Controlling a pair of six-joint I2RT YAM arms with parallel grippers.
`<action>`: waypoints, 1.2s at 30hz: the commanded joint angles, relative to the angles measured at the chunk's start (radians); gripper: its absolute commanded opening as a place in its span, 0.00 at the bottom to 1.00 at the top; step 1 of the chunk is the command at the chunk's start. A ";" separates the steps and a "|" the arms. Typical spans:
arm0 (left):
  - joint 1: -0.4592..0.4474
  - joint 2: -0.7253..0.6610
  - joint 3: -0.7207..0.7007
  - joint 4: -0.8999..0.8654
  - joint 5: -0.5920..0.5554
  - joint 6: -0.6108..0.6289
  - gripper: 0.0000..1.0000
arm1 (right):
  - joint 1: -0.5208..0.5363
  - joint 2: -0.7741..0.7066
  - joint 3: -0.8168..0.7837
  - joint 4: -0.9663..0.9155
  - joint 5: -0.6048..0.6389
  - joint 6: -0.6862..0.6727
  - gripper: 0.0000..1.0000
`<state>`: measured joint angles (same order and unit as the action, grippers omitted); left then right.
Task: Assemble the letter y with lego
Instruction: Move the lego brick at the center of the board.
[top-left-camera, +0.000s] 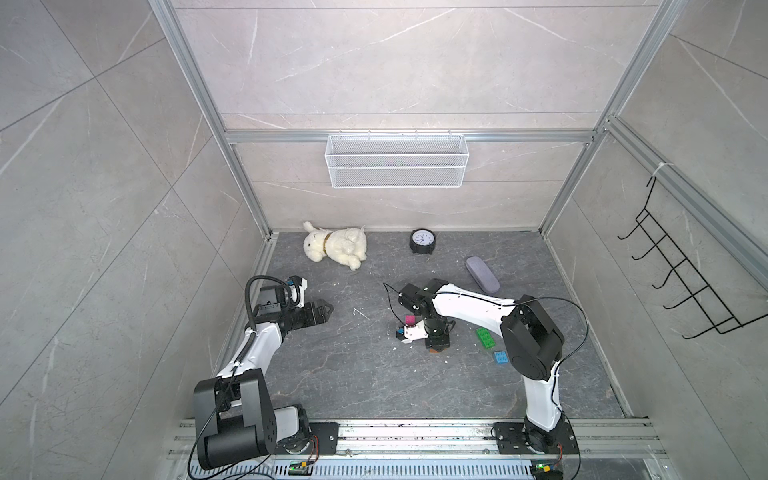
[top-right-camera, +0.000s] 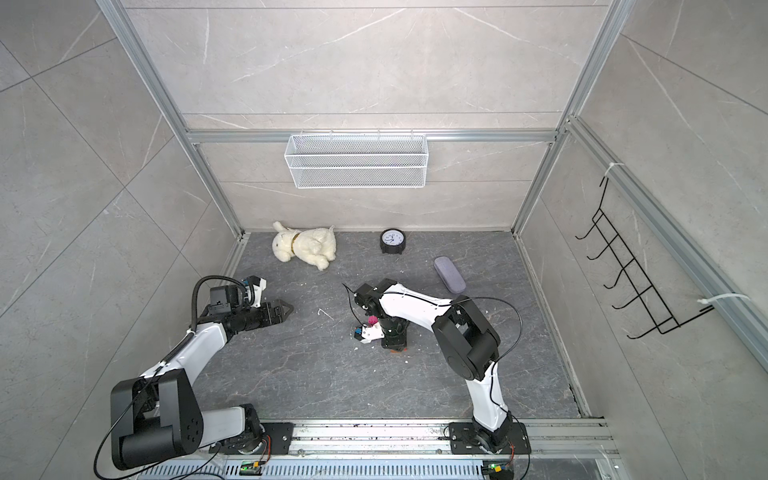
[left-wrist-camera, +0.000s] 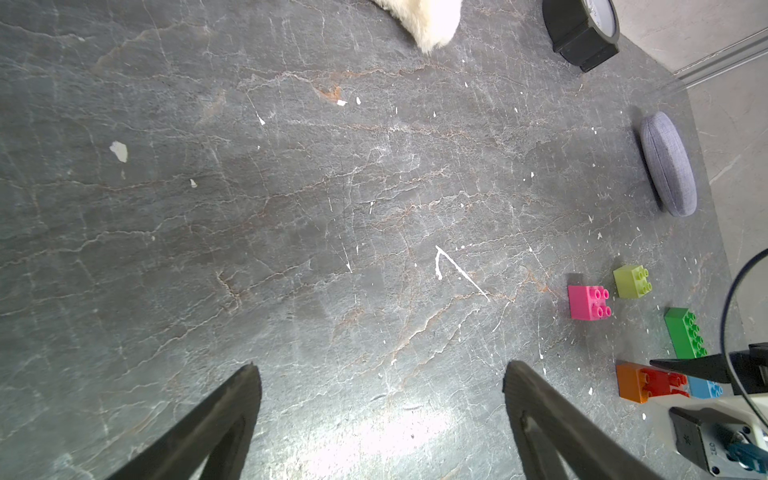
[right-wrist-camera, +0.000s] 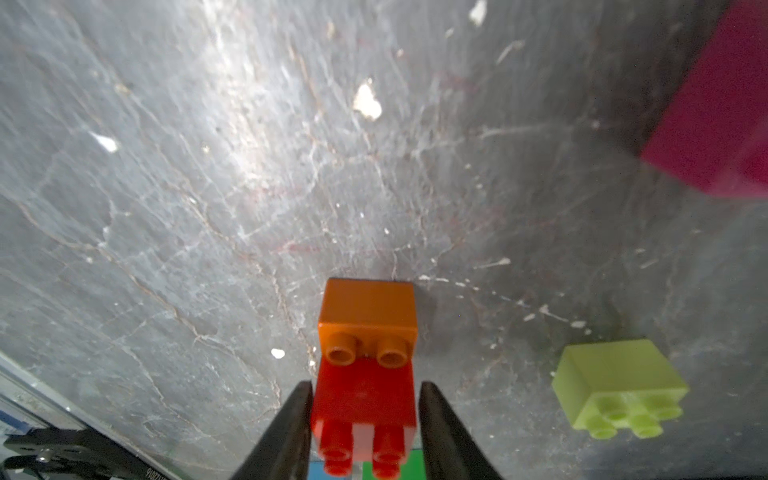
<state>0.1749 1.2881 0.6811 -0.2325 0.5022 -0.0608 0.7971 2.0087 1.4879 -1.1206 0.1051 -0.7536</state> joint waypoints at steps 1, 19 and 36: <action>0.006 -0.017 -0.004 0.015 0.024 -0.015 0.94 | -0.008 -0.074 -0.018 0.025 -0.048 0.030 0.49; -0.010 0.008 -0.014 0.051 0.082 -0.089 0.92 | -0.312 -0.356 -0.220 0.292 -0.211 0.691 0.52; -0.076 0.022 -0.013 0.059 0.081 -0.094 0.91 | -0.658 -0.527 -0.558 0.309 -0.209 1.044 0.52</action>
<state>0.1062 1.3163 0.6746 -0.1932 0.5560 -0.1406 0.1658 1.5215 0.9646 -0.8097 -0.0952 0.2237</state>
